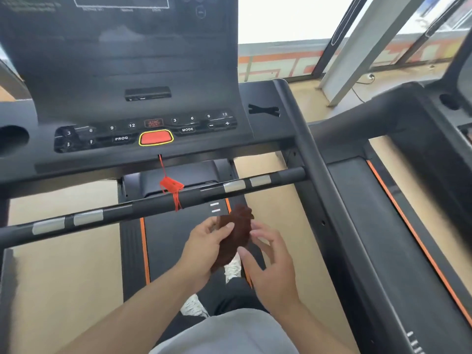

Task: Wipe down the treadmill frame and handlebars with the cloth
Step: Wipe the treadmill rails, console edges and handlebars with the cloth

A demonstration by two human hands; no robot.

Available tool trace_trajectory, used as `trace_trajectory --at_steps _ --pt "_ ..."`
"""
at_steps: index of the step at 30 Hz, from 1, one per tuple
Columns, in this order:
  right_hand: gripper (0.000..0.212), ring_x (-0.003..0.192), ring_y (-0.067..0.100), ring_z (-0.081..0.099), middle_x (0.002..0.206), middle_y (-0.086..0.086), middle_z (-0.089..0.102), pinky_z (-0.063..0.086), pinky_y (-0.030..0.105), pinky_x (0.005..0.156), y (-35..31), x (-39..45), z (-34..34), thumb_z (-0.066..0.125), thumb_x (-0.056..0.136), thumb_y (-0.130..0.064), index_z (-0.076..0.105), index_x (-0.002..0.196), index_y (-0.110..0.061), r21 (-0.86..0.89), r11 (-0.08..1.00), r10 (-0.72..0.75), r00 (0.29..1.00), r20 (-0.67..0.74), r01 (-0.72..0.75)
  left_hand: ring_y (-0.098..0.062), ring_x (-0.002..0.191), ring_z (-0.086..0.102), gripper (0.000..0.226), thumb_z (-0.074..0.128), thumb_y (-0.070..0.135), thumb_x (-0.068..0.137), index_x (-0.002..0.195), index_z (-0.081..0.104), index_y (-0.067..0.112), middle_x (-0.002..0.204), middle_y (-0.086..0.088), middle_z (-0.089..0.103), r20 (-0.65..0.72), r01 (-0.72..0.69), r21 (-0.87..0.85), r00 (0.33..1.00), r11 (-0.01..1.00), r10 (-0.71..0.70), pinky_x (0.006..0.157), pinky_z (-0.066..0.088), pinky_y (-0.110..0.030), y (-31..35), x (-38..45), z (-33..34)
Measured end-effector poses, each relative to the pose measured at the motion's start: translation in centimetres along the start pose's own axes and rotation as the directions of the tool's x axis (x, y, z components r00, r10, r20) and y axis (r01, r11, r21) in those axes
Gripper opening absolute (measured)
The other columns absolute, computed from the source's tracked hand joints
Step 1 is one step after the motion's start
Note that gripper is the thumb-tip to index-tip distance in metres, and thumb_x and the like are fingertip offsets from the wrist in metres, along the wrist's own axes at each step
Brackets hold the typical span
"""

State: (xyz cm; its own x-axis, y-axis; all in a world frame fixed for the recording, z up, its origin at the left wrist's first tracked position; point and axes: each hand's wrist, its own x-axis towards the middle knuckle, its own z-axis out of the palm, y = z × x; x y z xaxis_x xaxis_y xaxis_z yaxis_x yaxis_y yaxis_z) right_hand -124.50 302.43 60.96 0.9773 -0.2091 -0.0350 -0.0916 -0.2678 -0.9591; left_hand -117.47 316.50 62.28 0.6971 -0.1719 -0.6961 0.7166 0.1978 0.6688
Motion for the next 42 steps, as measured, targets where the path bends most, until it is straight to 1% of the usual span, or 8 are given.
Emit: trace_trajectory --at_steps 4,6,11,17,21,28,32,42 --pt "0.081 0.134 -0.006 0.049 0.148 -0.023 0.049 0.043 0.023 0.111 0.8 1.9 -1.4 0.082 0.075 -0.046 0.04 0.144 -0.046 0.106 0.929 0.332 0.927 0.177 -0.353 -0.031 0.085 0.075 0.012 0.061 0.01 0.099 0.109 0.063 0.004 0.099 -0.014 0.077 0.058 -0.084 0.039 0.995 0.996 0.082 0.064 0.063 -0.038 -0.1 -1.0 -0.5" --pt "0.089 0.131 0.002 0.056 0.144 -0.016 0.058 0.048 0.023 0.105 1.5 3.3 -1.9 0.081 0.071 -0.051 0.041 0.149 -0.036 0.109 0.9 0.364 0.864 0.348 -0.422 -0.021 0.08 0.072 0.013 0.06 0.007 0.099 0.11 0.062 0.0 0.093 -0.009 0.075 0.125 -0.142 0.056 0.983 0.988 0.134 0.064 0.061 -0.031 0.1 -1.4 -0.5" --pt "0.03 0.114 0.016 0.067 0.114 0.001 0.076 0.051 0.023 0.092 1.8 6.5 -2.7 0.081 0.088 -0.023 0.064 0.111 -0.016 0.041 0.913 0.345 0.82 0.458 -0.407 -0.019 0.084 0.067 0.015 0.067 0.005 0.094 0.106 0.062 -0.002 0.091 -0.011 0.07 0.062 -0.239 0.048 0.97 0.97 0.236 0.069 0.058 -0.024 0.7 -1.2 -1.0" --pt "0.047 0.115 0.017 0.065 0.12 0.008 0.069 0.051 0.03 0.104 1.5 8.6 -1.9 0.062 0.102 -0.012 0.055 0.142 -0.034 -0.011 0.958 0.233 0.759 0.609 -0.285 -0.025 0.08 0.068 0.013 0.078 0.016 0.087 0.089 0.065 0.019 0.082 -0.005 0.068 0.108 -0.261 0.183 0.964 0.948 0.244 0.056 0.05 -0.033 0.5 -1.6 -2.7" --pt "0.019 0.116 0.004 0.062 0.124 -0.002 0.066 0.05 0.02 0.095 0.7 9.6 -1.1 0.065 0.099 -0.008 0.07 0.115 -0.017 -0.067 0.989 0.142 0.762 0.632 -0.129 -0.01 0.073 0.065 0.019 0.074 0.003 0.088 0.093 0.061 0.016 0.084 0.001 0.069 0.099 -0.317 0.176 0.948 0.932 0.304 0.06 0.049 -0.016 0.8 -2.3 -2.9" --pt "0.022 0.095 0.013 0.066 0.095 -0.009 0.07 0.05 0.039 0.093 -0.3 10.8 -0.8 0.066 0.099 -0.014 0.064 0.093 -0.035 -0.039 0.998 0.067 0.784 0.617 -0.055 -0.021 0.094 0.071 0.053 0.072 0.006 0.09 0.126 0.059 0.042 0.092 0.005 0.067 0.032 -0.386 0.343 0.916 0.857 0.4 0.087 0.059 -0.037 0.8 -2.5 -4.0" --pt "0.031 0.091 0.017 0.07 0.095 -0.001 0.074 0.055 0.029 0.084 -1.1 10.8 -0.8 0.07 0.094 -0.004 0.053 0.096 -0.029 0.036 0.997 0.038 0.839 0.542 -0.069 -0.01 0.1 0.068 0.027 0.067 0.011 0.096 0.111 0.069 0.034 0.103 0.017 0.07 0.016 -0.397 0.439 0.9 0.806 0.435 0.081 0.057 -0.022 0.8 -2.6 -3.5" --pt "0.025 0.089 0.022 0.076 0.092 0.001 0.08 0.06 0.039 0.085 -2.5 11.3 -2.3 0.079 0.087 -0.007 0.055 0.09 -0.011 0.014 0.998 0.046 0.863 0.503 -0.062 -0.027 0.094 0.074 0.018 0.076 0.011 0.088 0.081 0.066 0.024 0.095 -0.003 0.076 0.062 -0.265 0.381 0.963 0.886 0.262 0.077 0.058 -0.036 1.1 -2.5 -3.4"
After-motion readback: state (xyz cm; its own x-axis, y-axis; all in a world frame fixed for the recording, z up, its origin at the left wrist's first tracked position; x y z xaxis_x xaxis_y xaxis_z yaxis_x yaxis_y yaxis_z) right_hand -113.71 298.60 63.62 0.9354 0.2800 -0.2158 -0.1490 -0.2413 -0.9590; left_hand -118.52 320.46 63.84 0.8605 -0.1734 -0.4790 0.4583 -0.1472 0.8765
